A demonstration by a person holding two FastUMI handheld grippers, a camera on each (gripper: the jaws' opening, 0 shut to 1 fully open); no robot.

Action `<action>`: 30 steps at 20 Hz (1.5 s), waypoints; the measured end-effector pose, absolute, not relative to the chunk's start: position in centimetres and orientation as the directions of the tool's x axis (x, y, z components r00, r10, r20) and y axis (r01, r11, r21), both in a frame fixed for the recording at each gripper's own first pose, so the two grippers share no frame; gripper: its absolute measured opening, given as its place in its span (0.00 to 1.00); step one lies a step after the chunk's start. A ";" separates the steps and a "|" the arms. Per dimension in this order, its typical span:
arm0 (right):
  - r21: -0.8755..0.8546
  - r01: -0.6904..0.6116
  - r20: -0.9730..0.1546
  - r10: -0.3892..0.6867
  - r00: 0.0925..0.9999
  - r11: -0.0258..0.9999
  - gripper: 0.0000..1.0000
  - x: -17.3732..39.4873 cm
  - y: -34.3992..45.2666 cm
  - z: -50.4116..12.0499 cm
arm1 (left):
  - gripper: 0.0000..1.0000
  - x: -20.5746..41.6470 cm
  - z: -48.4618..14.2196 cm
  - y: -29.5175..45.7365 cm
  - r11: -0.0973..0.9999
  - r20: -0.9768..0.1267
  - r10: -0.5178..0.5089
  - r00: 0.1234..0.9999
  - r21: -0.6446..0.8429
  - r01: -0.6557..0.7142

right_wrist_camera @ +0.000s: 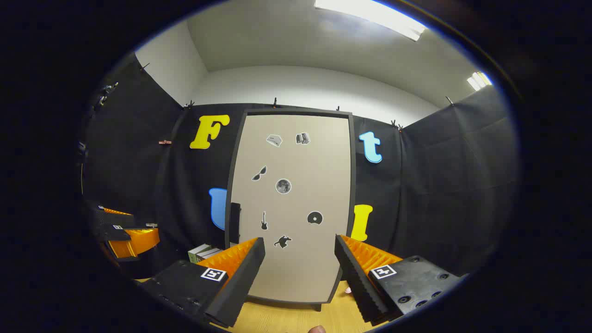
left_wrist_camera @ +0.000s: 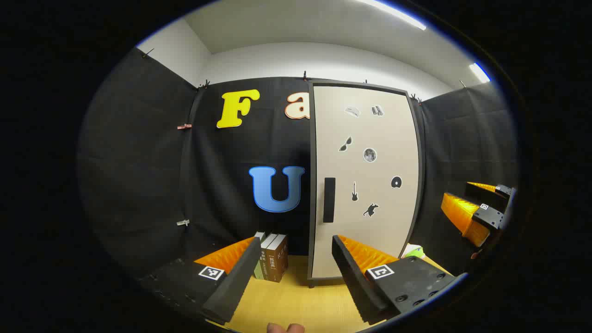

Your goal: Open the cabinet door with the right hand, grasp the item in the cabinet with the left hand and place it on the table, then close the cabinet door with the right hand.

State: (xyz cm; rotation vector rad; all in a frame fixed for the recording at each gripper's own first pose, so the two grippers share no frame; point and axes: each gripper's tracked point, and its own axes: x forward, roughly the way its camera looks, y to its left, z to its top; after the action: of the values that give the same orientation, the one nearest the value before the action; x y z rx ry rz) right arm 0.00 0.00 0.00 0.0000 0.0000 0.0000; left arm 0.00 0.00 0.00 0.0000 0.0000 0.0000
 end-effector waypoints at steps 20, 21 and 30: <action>0.068 -0.117 -0.010 0.118 0.993 0.991 0.97 5.4 7.5 -0.3 | 0.96 -1.5 -0.3 3.5 0.999 0.011 0.035 0.999 -0.022 -0.035; 0.086 -0.124 -0.008 0.125 0.992 0.989 0.97 6.2 8.2 -0.3 | 0.96 -1.8 -0.3 3.9 0.999 0.007 0.042 0.999 -0.017 -0.042; 0.139 -0.134 -0.088 0.147 0.985 0.981 0.97 15.7 14.3 -4.6 | 0.96 -3.8 -1.6 6.9 0.996 -0.009 0.085 0.996 -0.031 -0.085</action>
State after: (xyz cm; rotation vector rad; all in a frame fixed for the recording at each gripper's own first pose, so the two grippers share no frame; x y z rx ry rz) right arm 15.66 14.27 -4.60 0.1331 0.0979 0.1421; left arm -3.76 6.86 -1.64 -0.0312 0.0079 0.0849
